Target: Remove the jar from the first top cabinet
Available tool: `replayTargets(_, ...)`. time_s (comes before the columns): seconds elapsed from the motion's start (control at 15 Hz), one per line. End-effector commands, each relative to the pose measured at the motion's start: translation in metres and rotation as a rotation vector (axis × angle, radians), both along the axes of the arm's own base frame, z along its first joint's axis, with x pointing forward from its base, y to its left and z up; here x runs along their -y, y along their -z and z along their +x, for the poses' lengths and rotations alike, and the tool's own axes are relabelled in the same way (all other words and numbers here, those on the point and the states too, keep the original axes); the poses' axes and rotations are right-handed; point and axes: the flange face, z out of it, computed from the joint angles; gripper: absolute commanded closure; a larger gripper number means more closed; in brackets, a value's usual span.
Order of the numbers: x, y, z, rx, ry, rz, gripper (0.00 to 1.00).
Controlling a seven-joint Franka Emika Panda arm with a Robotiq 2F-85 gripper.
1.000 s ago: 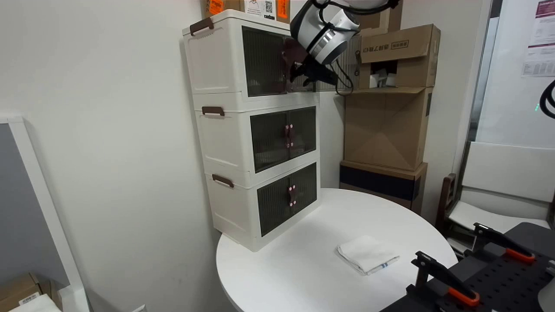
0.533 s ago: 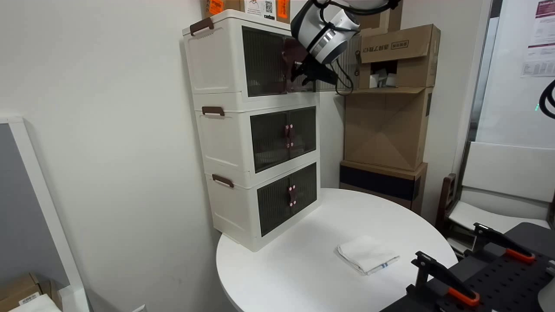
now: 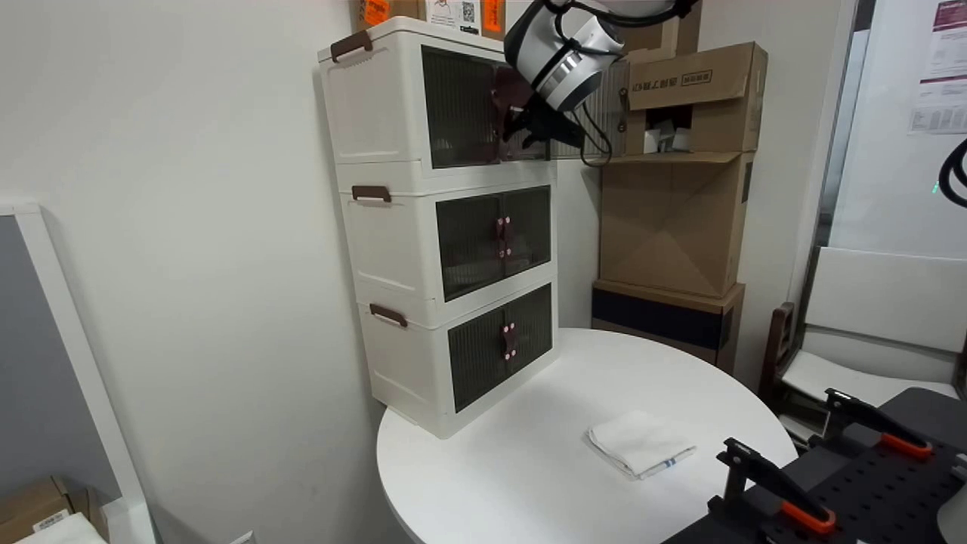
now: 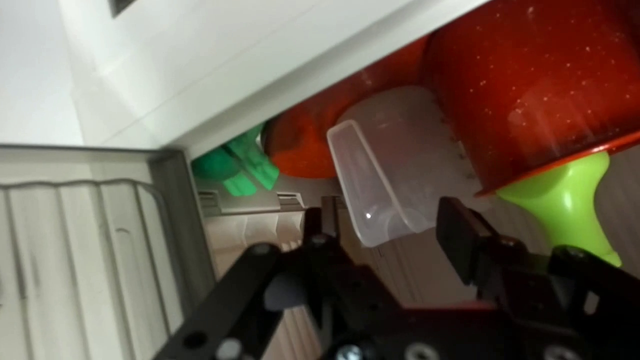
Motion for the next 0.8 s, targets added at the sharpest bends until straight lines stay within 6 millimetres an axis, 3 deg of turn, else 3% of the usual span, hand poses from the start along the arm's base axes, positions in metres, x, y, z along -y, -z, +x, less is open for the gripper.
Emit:
replayTargets(0.0,0.0015,-0.0004,0.0081,0.029,-0.008,-0.006,0.76)
replayTargets(0.2,0.001,0.0009,0.0097,0.031,-0.013,-0.008,0.98)
replayTargets(0.27,0.0008,0.0015,0.01,0.03,-0.014,-0.008,1.0)
replayTargets(0.73,-0.007,-0.0066,0.0017,0.035,-0.042,-0.017,1.0)
